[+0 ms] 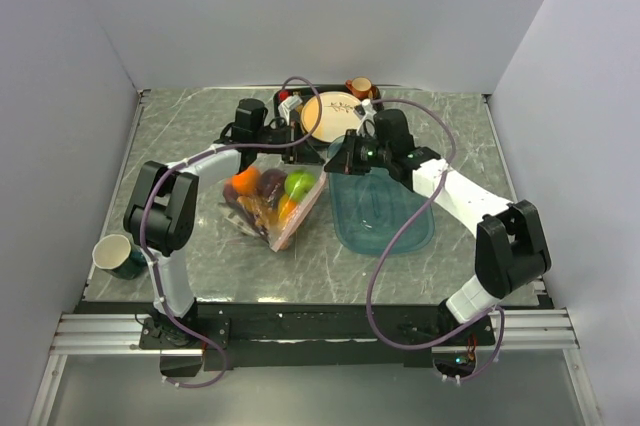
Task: Place the food in the zip-top bag and seal the zipper
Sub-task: Zip the zipper food storage bag at the center of the board.
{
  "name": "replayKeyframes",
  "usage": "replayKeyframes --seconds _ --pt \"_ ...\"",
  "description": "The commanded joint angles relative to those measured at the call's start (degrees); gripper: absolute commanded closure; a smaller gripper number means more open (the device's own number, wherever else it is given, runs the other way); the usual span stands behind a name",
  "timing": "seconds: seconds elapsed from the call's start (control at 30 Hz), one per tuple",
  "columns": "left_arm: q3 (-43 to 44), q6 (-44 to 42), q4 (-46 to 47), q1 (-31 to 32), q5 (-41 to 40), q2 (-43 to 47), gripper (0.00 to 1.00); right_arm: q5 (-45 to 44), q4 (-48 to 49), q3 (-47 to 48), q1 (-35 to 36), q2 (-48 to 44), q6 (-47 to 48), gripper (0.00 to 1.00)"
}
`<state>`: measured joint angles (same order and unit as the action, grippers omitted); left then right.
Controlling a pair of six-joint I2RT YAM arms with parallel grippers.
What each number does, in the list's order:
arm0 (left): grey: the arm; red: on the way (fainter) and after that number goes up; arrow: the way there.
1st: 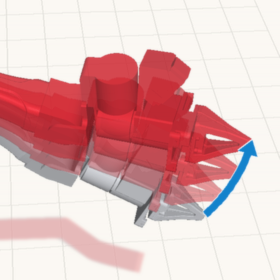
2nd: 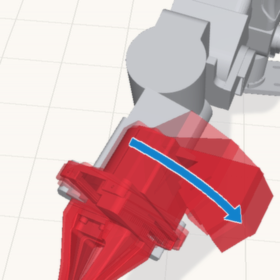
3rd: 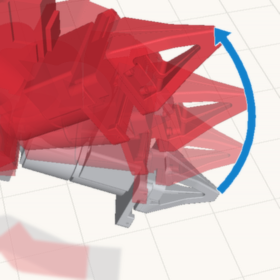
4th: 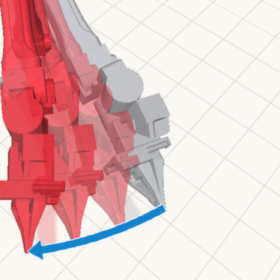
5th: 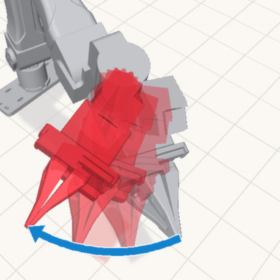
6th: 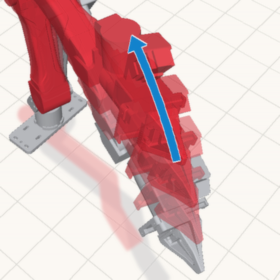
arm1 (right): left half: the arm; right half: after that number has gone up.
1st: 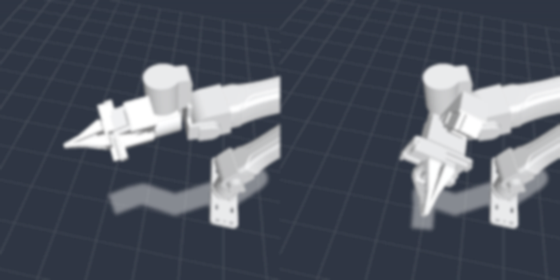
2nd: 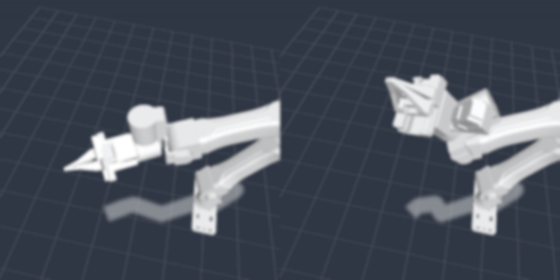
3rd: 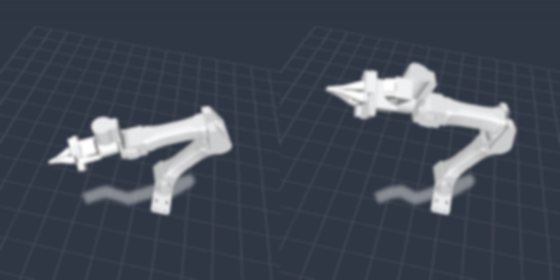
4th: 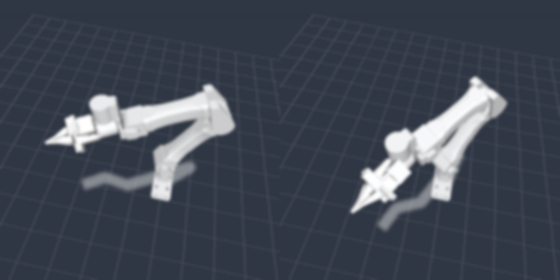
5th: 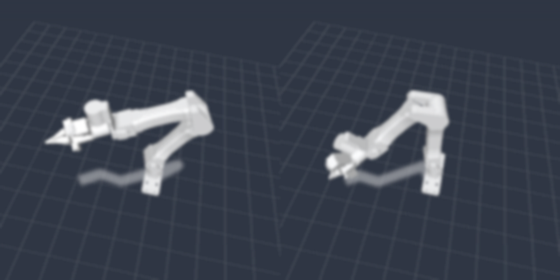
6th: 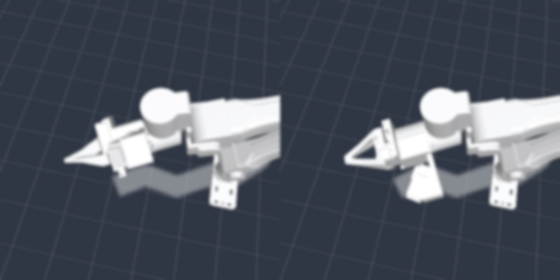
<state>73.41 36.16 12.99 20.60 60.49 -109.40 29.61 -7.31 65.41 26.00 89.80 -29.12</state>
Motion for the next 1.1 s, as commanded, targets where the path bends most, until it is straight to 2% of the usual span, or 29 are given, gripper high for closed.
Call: replayKeyframes --seconds 0.0,0.17,0.27,1.07 --pt "0.9 2.2 5.3 -1.0 -5.9 4.5 0.99 -1.1 0.4 -1.5 4.0 -2.2 -0.9 0.95" --pt "-1.5 3.4 6.6 -2.8 -10.5 7.4 0.99 -3.5 0.3 -2.2 5.9 -2.7 -1.5 0.95" --pt "-3.0 5.5 8.8 -4.2 -9.2 7.7 0.99 -4.6 0.4 -2.8 6.8 -3.0 -1.7 0.95" --pt "-4.9 4.9 5.5 -6.0 -18.7 13.9 0.99 -1.2 6.0 -9.8 10.7 -3.7 -7.7 0.95"
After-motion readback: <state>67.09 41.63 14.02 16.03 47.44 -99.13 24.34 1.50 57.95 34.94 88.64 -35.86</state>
